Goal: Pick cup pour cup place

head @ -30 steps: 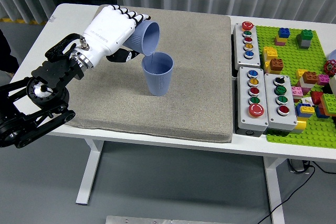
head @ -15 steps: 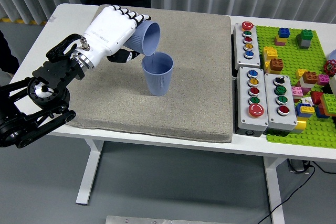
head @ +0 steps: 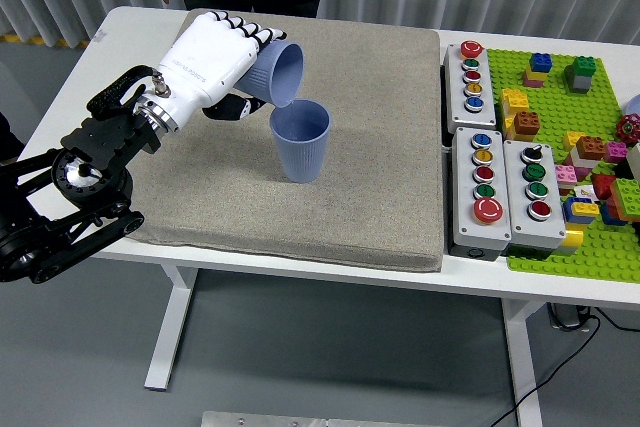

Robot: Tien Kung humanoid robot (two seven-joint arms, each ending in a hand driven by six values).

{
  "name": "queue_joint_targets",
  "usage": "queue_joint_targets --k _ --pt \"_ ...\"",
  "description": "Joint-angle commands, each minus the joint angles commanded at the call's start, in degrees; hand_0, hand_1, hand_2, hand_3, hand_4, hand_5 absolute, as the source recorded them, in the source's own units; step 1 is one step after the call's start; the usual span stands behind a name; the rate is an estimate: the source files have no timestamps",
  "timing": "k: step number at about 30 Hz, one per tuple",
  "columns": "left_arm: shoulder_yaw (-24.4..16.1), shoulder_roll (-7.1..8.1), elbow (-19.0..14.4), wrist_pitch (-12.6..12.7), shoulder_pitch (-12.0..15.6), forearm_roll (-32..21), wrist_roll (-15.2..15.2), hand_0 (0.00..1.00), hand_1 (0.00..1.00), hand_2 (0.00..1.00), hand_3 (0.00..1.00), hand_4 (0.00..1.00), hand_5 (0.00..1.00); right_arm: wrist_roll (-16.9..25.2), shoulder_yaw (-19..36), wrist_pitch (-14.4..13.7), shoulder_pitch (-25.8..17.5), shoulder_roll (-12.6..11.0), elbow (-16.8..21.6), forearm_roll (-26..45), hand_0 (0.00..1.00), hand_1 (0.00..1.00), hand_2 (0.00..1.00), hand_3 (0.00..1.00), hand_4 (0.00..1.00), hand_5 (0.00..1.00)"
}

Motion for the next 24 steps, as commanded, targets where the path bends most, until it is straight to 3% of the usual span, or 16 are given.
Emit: queue_joint_targets --k 24 --pt "0.3 -0.34 -0.1 0.3 2.9 0.0 0.0 0.54 0.521 0.53 0.539 0.627 0.112 -0.3 2.2 0.5 -2.7 0.2 0.0 -3.9 0.683 0.648 0.568 0.576 0.002 0.002"
